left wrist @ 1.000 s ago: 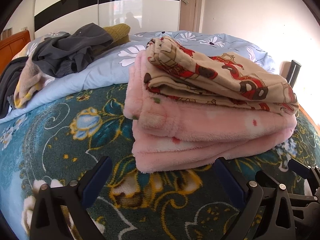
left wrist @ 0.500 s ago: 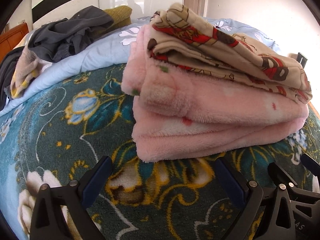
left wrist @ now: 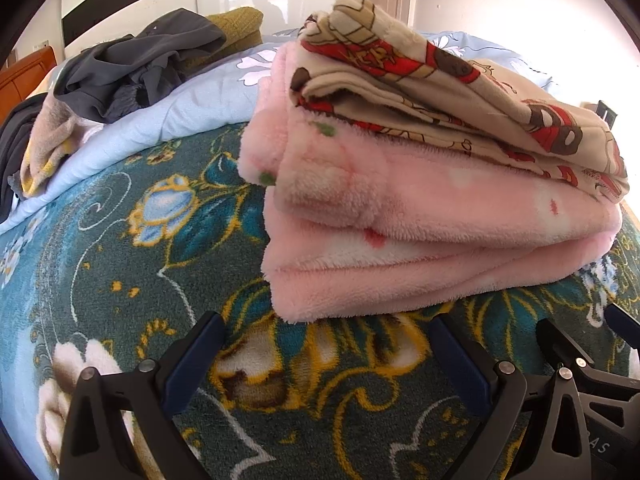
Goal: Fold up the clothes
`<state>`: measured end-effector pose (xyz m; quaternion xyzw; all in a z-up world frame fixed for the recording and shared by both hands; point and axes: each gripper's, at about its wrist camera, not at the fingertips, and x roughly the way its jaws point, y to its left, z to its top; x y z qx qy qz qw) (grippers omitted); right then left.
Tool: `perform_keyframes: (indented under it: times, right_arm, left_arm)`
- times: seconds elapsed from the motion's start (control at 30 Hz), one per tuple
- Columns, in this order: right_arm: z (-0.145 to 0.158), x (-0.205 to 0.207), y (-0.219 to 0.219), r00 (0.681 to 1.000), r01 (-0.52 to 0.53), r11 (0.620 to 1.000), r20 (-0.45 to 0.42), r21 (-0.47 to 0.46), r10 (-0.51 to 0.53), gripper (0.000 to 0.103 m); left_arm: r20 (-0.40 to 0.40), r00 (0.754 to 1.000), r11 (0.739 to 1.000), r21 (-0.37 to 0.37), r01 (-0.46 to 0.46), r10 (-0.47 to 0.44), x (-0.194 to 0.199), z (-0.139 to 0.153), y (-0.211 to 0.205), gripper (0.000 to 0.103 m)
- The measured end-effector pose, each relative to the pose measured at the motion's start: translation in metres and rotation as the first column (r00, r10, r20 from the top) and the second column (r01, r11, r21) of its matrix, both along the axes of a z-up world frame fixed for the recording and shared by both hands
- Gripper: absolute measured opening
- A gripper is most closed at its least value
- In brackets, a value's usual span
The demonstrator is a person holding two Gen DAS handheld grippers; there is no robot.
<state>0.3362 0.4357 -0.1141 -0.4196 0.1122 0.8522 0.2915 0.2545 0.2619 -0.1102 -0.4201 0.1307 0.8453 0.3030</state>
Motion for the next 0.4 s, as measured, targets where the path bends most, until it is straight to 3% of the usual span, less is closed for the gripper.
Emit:
perform_keyframes:
  times: [0.4]
  right_arm:
    - [0.0039, -0.0044, -0.0048, 1.0, 0.011, 1.0, 0.006, -0.005, -0.011, 0.103]
  left_arm:
    - [-0.002, 1.0, 1.0, -0.003, -0.023, 0.023, 0.0046, 0.0009, 0.0009, 0.103]
